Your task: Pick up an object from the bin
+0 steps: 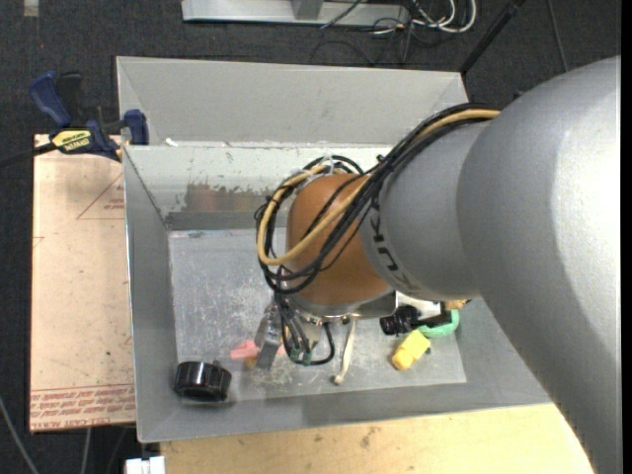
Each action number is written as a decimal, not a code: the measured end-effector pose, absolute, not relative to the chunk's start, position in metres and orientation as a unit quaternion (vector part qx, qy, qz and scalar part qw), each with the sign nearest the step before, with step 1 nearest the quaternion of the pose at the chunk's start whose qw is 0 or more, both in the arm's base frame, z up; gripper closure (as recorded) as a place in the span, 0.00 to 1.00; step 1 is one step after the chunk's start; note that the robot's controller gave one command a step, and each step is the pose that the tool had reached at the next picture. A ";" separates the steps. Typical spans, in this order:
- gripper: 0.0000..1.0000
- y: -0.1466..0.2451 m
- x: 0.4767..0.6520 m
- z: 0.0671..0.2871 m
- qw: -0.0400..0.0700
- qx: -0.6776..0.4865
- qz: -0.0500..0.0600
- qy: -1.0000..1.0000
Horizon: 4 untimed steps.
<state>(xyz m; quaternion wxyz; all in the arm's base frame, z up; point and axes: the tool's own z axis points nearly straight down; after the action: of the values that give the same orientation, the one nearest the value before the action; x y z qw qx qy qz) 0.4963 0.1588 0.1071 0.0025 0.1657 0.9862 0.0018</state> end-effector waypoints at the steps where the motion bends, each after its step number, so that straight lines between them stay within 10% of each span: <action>1: 1.00 0.158 0.494 0.119 -0.001 0.166 0.000 0.986; 4: 1.00 0.159 0.495 0.151 0.000 0.165 0.001 0.986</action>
Offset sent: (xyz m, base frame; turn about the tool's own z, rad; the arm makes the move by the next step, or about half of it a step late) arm 0.0001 0.0000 0.0114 0.0000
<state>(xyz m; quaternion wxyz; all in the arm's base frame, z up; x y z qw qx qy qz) 0.4948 0.1587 0.1505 0.0000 0.1653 0.9862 0.0007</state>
